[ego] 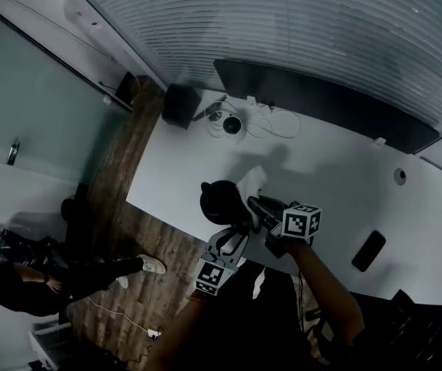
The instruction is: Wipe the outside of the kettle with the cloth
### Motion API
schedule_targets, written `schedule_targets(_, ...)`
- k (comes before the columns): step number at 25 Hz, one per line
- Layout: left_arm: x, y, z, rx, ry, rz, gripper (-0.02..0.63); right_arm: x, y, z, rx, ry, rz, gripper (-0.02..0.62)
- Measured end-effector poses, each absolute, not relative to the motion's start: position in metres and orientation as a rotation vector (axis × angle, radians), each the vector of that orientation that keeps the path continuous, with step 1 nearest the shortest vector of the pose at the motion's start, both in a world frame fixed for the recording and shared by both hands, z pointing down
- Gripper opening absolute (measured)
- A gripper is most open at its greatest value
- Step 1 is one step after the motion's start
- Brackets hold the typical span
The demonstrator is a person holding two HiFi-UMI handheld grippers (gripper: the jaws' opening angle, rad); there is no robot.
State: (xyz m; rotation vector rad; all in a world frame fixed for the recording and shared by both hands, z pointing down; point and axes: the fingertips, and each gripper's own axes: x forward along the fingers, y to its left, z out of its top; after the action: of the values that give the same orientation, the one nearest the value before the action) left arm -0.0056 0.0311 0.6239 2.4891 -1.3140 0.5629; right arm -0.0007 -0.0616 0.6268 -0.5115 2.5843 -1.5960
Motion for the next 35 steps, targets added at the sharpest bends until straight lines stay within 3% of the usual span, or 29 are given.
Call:
schedule_targets(4, -0.009, 0.029, 0.626, 2.400, -1.458, 0.558, 0.103, -0.010, -0.074, 0.672, -0.495, 2.542, -1.854, 0.035)
schedule_targets(10, -0.013, 0.032, 0.631, 2.404, -1.387, 0.548, 0.103, -0.061, -0.094, 0.604, -0.144, 2.886, -1.642, 0.035)
schedule_targets(17, -0.007, 0.024, 0.632, 2.471, -1.194, 0.581, 0.101, -0.083, -0.131, 0.685, -0.124, 2.831, -2.069, 0.035)
schedule_targets(26, -0.006, 0.015, 0.614, 2.515, -1.077, 0.572, 0.101, -0.146, -0.114, 0.625, 0.798, 3.160, -1.769, 0.035)
schedule_targets(31, -0.007, 0.011, 0.624, 2.547, -1.056, 0.577, 0.100, -0.160, -0.119, 0.674, 0.893, 3.229, -1.908, 0.035)
schedule_targets(35, -0.007, 0.015, 0.628, 2.583, -1.016, 0.587, 0.100, -0.158, -0.108, 0.639, 1.171, 3.177, -1.826, 0.035)
